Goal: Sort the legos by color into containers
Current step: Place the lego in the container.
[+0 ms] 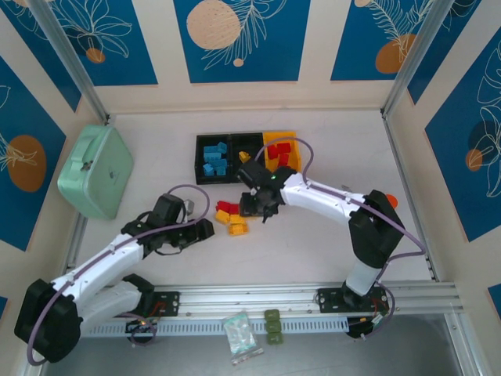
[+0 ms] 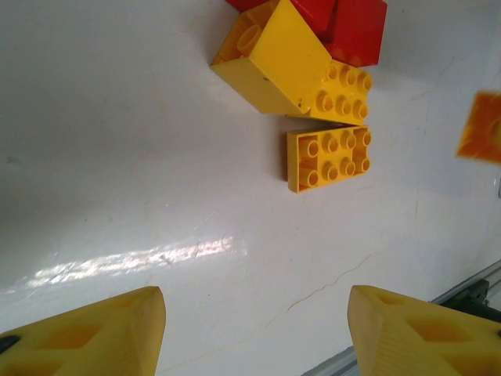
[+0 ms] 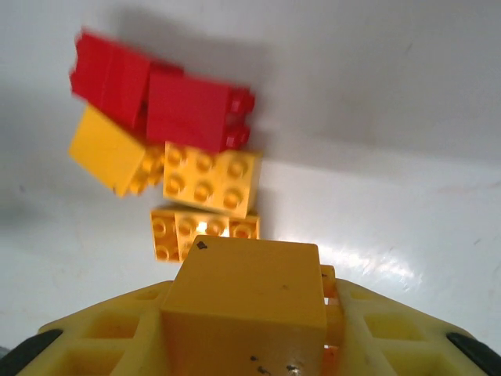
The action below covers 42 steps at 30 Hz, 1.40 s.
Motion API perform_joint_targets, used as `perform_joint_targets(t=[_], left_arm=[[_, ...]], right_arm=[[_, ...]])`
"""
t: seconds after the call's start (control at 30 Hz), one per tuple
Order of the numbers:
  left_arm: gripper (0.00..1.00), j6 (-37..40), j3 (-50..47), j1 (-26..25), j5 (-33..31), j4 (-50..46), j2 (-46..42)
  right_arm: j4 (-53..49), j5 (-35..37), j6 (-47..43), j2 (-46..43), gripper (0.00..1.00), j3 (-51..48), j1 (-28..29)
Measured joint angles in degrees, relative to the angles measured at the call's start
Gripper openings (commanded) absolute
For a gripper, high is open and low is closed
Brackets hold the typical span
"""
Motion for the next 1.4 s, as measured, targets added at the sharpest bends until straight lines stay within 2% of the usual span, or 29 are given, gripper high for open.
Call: perform_joint_targets(t=[0.2,0.47,0.93,1.17,1.4], left_arm=[[0.63,-0.28,2.73,-0.04,0.28,3.13,4.07],[0.63,-0.28,5.25,-0.07,0.68,6.03,7.65],[0.63,-0.55,5.33,-0.17,0.68,6.49,8.13],[0.63,-1.16,5.33,-0.22,0.66,6.49,8.13],[0.63,-1.29,5.33,-0.22,0.68,6.49,8.24]], right_arm=[[-1.36,0.39,-4.55,2.91,0.41,11.19,-7.34],[-4.61,0.37,-8.59,17.00,0.42,32.76,-14.25],[-16.59,0.33,-8.94,44.13,0.44,72.48,-18.16],[-18.05,0.09,-8.52,48.26,0.47,74.55,-18.43],[-18.03,-0.11,-8.37,48.87,0.59,74.88,-18.43]])
